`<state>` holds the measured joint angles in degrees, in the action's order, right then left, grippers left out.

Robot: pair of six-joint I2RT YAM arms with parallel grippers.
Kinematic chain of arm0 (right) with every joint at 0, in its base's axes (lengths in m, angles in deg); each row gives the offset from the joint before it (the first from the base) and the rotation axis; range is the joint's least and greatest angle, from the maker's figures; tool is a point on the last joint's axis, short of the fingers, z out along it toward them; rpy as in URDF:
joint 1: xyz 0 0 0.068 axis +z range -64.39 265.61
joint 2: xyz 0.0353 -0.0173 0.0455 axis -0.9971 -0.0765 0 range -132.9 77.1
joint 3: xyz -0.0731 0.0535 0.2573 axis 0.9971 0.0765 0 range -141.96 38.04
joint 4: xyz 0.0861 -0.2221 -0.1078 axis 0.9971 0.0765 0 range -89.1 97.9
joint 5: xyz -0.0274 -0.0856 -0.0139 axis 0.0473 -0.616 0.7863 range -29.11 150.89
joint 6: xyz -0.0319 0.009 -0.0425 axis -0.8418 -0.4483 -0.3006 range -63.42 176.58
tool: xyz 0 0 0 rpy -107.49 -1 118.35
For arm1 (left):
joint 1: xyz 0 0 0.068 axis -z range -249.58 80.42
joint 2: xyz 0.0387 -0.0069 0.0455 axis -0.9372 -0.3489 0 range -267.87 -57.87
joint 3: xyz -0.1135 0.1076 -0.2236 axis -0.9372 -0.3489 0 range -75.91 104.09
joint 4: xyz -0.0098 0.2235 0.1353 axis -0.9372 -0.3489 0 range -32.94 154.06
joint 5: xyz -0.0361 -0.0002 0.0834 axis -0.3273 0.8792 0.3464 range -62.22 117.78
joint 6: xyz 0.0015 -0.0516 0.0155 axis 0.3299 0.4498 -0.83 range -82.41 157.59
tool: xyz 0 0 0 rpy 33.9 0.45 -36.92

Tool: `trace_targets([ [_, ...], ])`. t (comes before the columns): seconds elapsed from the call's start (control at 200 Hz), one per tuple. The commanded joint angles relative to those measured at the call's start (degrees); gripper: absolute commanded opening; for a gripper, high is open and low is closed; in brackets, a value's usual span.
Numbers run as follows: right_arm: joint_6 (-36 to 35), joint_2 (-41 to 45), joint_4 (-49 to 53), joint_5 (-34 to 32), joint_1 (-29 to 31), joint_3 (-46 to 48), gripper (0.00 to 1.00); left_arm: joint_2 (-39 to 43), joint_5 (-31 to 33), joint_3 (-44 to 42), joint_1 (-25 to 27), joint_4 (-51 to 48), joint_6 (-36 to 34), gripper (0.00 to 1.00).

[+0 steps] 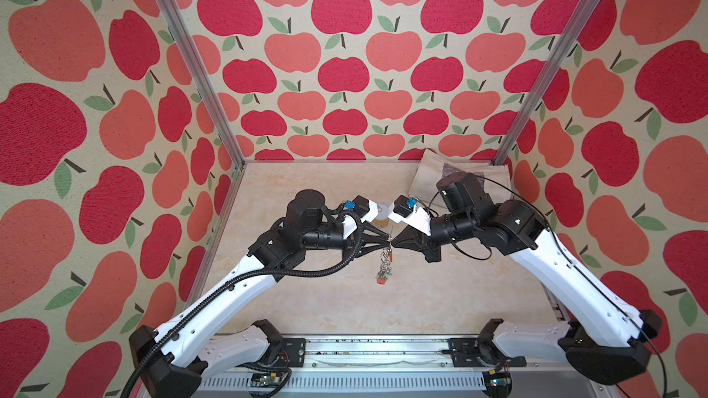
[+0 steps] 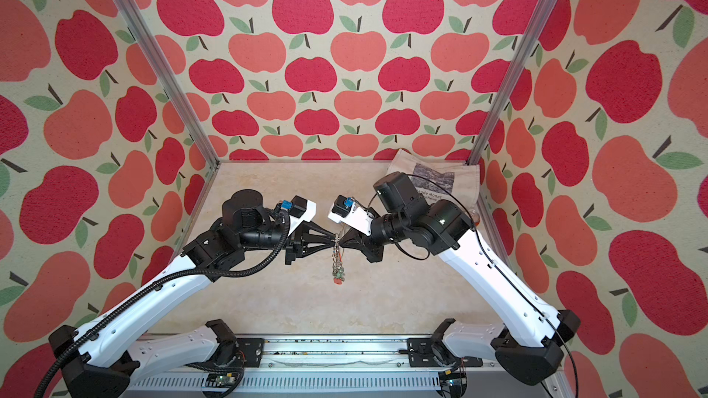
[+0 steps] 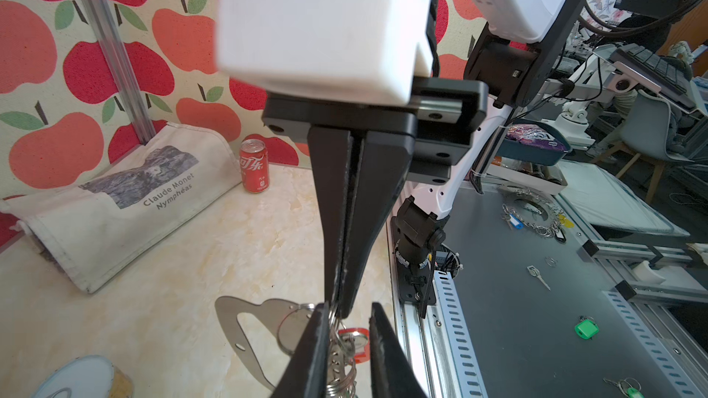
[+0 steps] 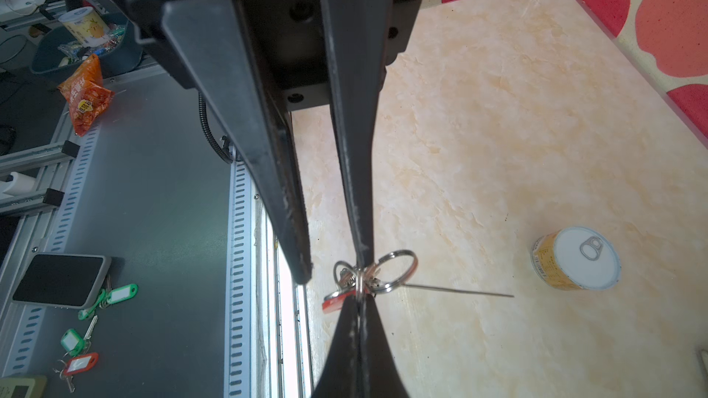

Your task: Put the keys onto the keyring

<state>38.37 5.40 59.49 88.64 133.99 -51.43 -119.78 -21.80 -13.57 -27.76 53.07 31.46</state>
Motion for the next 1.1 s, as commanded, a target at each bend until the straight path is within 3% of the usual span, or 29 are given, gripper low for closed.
trace_targets([
  [0.0,-0.9,0.8,-0.7,2.1,0.5,-1.3,0.00,-0.1,-1.6,2.2,0.5,-0.6,-0.3,0.21],
  [0.575,-0.9,1.8,-2.0,3.0,0.5,-0.8,0.00,-1.6,0.1,1.4,1.0,-1.4,-0.5,0.17],
  [0.996,-0.9,2.4,-2.3,3.6,0.5,-0.3,0.00,-1.0,0.8,1.1,0.7,-0.6,0.1,0.00],
  [1.096,-0.9,2.4,-2.4,3.7,0.6,-0.2,0.00,-0.9,0.8,1.1,0.7,-0.5,0.2,0.00],
])
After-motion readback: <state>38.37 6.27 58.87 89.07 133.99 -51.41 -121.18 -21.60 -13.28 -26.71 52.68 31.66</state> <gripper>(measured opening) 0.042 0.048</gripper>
